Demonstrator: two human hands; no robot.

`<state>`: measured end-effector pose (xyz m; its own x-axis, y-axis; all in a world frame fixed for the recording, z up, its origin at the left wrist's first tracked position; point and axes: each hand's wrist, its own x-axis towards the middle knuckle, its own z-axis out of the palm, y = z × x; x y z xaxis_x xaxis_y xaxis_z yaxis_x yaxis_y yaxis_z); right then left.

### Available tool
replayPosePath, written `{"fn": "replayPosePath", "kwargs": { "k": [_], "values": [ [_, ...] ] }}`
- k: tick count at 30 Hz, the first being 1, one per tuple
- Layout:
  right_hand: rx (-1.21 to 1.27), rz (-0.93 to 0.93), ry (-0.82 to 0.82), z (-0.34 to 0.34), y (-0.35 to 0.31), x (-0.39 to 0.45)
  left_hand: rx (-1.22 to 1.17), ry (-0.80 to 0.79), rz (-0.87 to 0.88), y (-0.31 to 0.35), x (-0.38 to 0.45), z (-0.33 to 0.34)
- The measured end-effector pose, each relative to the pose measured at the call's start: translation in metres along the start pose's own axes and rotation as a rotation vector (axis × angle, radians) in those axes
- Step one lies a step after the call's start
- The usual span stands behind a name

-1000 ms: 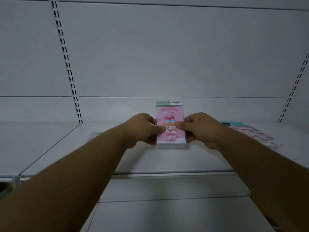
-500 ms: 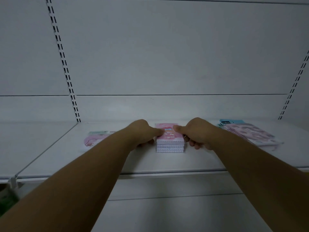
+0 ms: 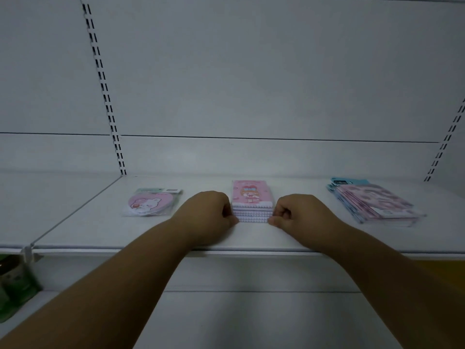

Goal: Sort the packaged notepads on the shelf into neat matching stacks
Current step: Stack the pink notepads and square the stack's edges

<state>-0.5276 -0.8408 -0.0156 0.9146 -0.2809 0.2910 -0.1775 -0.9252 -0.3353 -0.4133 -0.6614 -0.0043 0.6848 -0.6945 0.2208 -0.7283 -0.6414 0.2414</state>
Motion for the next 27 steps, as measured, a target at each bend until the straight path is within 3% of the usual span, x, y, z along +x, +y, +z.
{"fn": "replayPosePath", "kwargs": {
  "k": [27],
  "values": [
    [-0.076, -0.018, 0.058, 0.003, -0.004, -0.004, -0.094, 0.094, 0.106, -0.013, 0.004, 0.012]
  ]
}}
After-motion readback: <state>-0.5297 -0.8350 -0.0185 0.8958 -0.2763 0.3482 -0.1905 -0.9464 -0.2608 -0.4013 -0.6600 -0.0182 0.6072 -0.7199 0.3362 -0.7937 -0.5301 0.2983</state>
